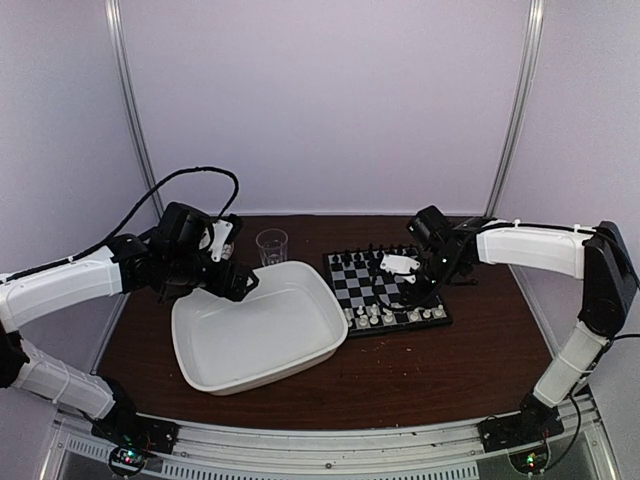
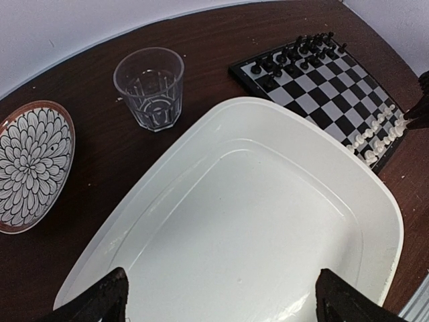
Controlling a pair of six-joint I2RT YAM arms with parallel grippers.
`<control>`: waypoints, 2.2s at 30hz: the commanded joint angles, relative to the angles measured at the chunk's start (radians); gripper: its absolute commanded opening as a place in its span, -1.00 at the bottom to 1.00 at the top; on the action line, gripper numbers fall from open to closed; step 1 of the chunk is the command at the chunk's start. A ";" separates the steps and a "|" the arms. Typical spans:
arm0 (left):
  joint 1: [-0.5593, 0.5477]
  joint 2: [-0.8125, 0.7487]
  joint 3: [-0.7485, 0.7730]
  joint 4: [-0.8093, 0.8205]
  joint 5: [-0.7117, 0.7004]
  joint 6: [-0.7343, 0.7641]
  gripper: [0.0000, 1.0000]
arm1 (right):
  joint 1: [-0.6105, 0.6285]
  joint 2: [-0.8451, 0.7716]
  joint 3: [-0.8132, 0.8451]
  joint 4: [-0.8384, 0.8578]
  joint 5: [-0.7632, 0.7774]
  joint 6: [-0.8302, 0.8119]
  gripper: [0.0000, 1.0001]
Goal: Set up the chess pieces on the board
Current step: Place the king on e1.
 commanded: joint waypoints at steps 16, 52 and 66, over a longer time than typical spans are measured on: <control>0.004 -0.029 0.013 0.023 -0.007 -0.024 0.94 | -0.005 0.021 -0.039 0.043 -0.035 0.006 -0.93; 0.004 -0.052 -0.011 0.032 0.000 -0.036 0.94 | -0.009 0.078 -0.043 0.077 0.040 0.005 -0.84; 0.004 -0.058 -0.008 0.020 0.007 -0.035 0.94 | -0.009 0.045 -0.015 0.030 0.037 0.024 -0.46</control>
